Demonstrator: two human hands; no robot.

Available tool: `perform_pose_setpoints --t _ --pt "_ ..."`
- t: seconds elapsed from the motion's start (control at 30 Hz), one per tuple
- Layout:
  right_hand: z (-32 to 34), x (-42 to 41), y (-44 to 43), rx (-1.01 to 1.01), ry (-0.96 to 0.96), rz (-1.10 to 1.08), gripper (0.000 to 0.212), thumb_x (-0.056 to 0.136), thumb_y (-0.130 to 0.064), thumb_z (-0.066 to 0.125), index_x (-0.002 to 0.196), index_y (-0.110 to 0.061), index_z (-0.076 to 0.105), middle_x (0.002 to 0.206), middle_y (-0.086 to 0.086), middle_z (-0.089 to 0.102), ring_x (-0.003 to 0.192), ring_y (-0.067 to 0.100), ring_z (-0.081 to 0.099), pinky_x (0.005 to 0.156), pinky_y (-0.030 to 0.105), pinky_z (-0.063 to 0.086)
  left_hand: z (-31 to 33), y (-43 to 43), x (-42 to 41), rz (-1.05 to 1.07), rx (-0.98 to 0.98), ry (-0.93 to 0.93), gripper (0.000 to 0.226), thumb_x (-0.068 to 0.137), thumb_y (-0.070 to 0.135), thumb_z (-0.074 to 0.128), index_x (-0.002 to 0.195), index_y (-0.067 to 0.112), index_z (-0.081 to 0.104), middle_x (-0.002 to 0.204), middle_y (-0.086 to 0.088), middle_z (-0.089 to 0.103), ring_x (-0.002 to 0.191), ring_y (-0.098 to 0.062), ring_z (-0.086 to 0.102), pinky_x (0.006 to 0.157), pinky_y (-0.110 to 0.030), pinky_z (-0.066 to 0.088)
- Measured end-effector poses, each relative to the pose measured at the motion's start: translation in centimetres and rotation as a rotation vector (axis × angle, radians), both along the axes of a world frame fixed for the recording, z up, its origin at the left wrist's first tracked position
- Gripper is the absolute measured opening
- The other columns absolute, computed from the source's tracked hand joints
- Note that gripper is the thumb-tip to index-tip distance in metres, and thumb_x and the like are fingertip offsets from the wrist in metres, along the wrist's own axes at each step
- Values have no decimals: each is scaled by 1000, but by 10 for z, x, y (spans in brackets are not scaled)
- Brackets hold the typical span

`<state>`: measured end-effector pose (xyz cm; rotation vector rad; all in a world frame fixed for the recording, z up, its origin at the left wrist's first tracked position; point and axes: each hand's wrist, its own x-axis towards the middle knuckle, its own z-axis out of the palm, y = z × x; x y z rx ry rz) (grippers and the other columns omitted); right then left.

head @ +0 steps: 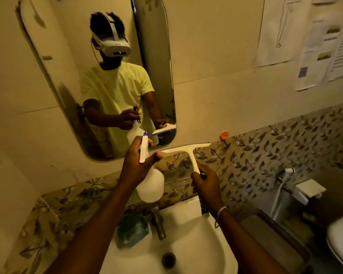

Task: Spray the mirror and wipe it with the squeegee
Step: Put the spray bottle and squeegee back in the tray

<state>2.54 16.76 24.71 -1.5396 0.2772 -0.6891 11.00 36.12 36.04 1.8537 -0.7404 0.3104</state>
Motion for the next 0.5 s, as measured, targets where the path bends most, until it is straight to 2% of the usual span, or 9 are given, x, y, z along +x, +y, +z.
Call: perform_pose_setpoints --t 0.07,0.17,0.23,0.3,0.4,0.43,0.5 --pt "0 -7 -13 -38 -24 2 28 91 -15 67 111 -34 70 91 18 66 70 21 63 55 29 57 -2 -16 -4 -22 26 2 109 55 99 50 122 13 52 105 2 60 95 -7 61 74 -7 46" --pt "-3 -18 -34 -39 -30 -26 43 91 -6 70 113 -43 65 100 10 69 77 21 66 59 23 57 -6 -42 -6 -82 51 -3 104 59 97 52 119 12 54 104 5 60 95 -2 59 77 -10 45" --pt "-6 -26 -49 -3 -25 -45 46 90 -5 72 122 -38 65 109 2 71 87 18 71 70 30 62 -10 -59 -8 -119 69 18 99 62 91 58 119 10 54 106 6 60 97 -3 59 81 -12 45" --pt "-10 -34 -66 7 -12 -76 48 89 -5 73 132 -25 64 116 -2 72 101 18 71 82 36 62 -18 -77 -10 -144 90 52 88 65 77 67 120 10 55 109 3 62 101 -11 60 84 -20 46" --pt "-17 -50 -90 -25 -4 -150 47 89 -6 75 133 -21 65 118 -6 70 107 9 68 85 21 59 -33 -106 -14 -174 131 86 71 71 60 75 118 11 55 109 5 62 101 -9 61 80 -16 44" --pt "-22 -56 -98 -27 6 -175 46 89 -7 76 132 -20 66 118 -6 71 107 7 68 86 20 58 -39 -116 -16 -189 137 99 69 71 56 79 118 11 55 109 5 62 101 -10 61 80 -17 45" --pt "-35 -68 -115 -21 46 -227 46 88 -10 78 132 -17 67 122 -4 72 110 9 68 89 27 60 -53 -137 -20 -212 156 130 69 71 52 84 118 12 55 109 3 63 101 -9 61 81 -19 46"
